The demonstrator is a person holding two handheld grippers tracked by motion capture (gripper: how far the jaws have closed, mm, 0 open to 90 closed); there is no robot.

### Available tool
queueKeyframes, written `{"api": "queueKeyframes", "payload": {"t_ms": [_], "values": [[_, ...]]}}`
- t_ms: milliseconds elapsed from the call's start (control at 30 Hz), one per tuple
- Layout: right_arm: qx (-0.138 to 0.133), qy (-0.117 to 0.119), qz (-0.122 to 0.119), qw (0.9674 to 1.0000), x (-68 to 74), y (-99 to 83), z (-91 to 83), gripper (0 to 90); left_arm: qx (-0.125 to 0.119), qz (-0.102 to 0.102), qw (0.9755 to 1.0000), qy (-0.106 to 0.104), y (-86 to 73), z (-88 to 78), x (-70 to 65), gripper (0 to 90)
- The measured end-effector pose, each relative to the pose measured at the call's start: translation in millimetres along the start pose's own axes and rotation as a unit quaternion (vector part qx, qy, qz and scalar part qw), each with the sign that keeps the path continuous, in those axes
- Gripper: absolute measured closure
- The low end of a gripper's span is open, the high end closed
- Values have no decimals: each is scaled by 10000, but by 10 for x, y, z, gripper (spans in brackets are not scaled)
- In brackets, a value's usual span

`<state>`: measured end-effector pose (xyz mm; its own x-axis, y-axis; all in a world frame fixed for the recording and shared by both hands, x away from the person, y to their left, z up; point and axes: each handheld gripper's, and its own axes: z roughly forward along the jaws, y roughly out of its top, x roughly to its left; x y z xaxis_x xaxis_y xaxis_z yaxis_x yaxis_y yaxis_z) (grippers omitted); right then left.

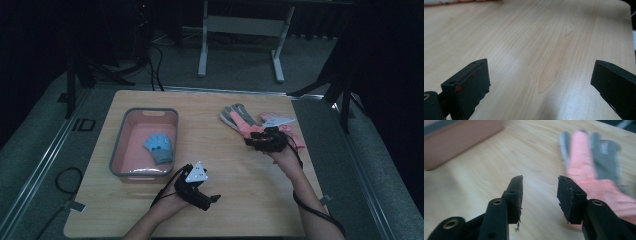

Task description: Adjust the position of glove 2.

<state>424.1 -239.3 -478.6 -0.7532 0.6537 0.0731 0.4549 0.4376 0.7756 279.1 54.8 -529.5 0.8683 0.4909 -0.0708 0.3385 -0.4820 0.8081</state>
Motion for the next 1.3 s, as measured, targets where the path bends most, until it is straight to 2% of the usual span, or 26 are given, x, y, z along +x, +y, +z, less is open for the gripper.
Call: {"api": "queueKeyframes", "payload": {"t_ms": [67, 167, 200, 300, 367, 500, 567, 633, 700, 733, 800, 833, 900, 1033, 1167, 1200, 1300], "values": [[-5, -203, -1, 9998, -110, 29, -11, 564, -76, -6, 10000, -23, -37, 25, -23, 23], [-139, -354, 235, 9990, -288, 80, -28, 591, -128, -64, 9998, -114, -83, 59, -48, 24], [-183, -335, 329, 9987, -343, 100, -24, 591, -105, -48, 9999, -91, -93, 69, -57, 24], [-147, -488, 400, 9979, -461, 162, 37, 613, -109, 0, 9999, -65, -123, 96, -88, 24], [-100, -644, 360, 9972, -517, 203, 103, 627, -112, 50, 9999, -60, -139, 111, -110, 24], [-4, -749, 348, 9966, -619, 269, 250, 623, -133, 59, 9998, -98, -162, 126, -128, 24], [123, -842, 325, 9958, -673, 280, 346, 615, -190, -58, 9997, -130, -175, 127, -125, 24], [241, -858, 379, 9953, -741, 282, 443, 607, -198, -110, 9996, -138, -186, 123, -122, 24], [326, -976, 392, 9939, -802, 288, 532, 606, -206, -143, 9996, -126, -196, 108, -117, 24], [333, -928, 454, 9941, -833, 294, 570, 601, -232, -168, 9995, -120, -201, 100, -112, 24], [435, -1005, 473, 9929, -871, 305, 647, 602, -206, -194, 9995, -103, -208, 88, -100, 24], [431, -944, 547, 9931, -886, 299, 684, 600, -188, -214, 9996, -68, -211, 84, -94, 24], [457, -946, 602, 9926, -901, 280, 755, 598, -174, -265, 9994, -117, -216, 76, -85, 24], [628, -912, 508, 9925, -906, 195, 877, 588, -125, -246, 9995, -149, -229, 77, -91, 24], [698, -958, 339, 9924, -889, 178, 895, 604, -102, -190, 9997, -107, -251, 83, -100, 24], [815, -1056, 93, 9910, -852, 175, 922, 634, -101, -198, 9997, -103, -254, 84, -101, 24], [885, -1125, -96, 9897, -810, 173, 946, 699, -102, -220, 9996, -115, -266, 81, -92, 24]]}}
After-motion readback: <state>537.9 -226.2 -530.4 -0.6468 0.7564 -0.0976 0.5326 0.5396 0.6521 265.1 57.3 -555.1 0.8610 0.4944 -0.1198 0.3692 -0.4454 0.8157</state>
